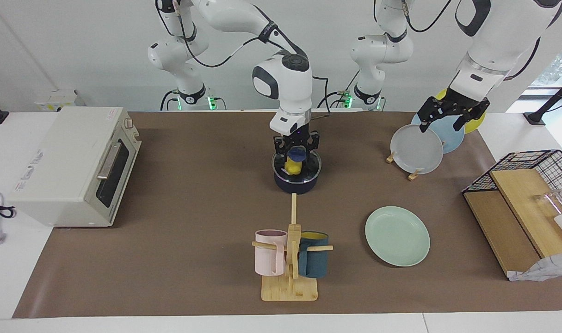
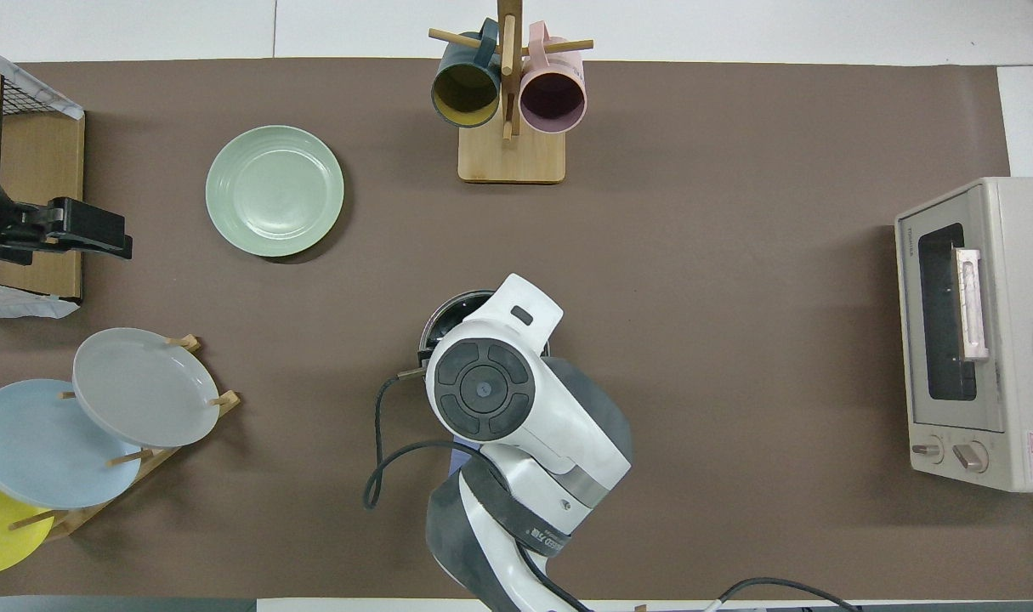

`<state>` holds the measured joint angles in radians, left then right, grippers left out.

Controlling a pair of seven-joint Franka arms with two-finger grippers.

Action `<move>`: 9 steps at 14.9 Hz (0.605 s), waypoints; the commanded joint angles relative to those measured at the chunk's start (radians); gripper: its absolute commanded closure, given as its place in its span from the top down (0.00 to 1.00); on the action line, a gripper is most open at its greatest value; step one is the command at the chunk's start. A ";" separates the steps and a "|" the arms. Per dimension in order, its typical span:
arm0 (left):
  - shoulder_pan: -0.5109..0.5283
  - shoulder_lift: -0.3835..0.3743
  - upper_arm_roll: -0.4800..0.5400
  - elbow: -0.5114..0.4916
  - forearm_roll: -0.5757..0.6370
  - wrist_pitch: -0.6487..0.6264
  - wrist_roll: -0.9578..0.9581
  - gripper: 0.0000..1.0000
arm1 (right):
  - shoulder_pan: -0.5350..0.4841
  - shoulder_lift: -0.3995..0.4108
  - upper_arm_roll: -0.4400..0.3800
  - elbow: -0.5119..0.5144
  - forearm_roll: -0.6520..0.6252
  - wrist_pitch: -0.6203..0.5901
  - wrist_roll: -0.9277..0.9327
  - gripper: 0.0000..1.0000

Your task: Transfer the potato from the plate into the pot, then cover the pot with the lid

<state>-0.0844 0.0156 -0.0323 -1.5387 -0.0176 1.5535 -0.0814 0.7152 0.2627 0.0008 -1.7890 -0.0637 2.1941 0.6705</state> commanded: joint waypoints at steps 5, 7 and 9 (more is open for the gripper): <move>-0.005 -0.017 0.006 -0.015 0.016 -0.012 0.003 1.00 | -0.108 -0.002 0.008 0.196 0.004 -0.215 0.009 1.00; -0.005 -0.017 0.006 -0.015 0.016 -0.012 0.003 1.00 | -0.167 -0.019 0.007 0.236 0.002 -0.296 -0.064 1.00; -0.005 -0.017 0.006 -0.015 0.016 -0.012 0.003 1.00 | -0.224 -0.058 0.002 0.252 0.001 -0.388 -0.191 1.00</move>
<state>-0.0844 0.0156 -0.0323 -1.5387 -0.0176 1.5532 -0.0814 0.5458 0.2399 -0.0036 -1.5593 -0.0644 1.8848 0.5751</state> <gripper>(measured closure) 0.000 0.000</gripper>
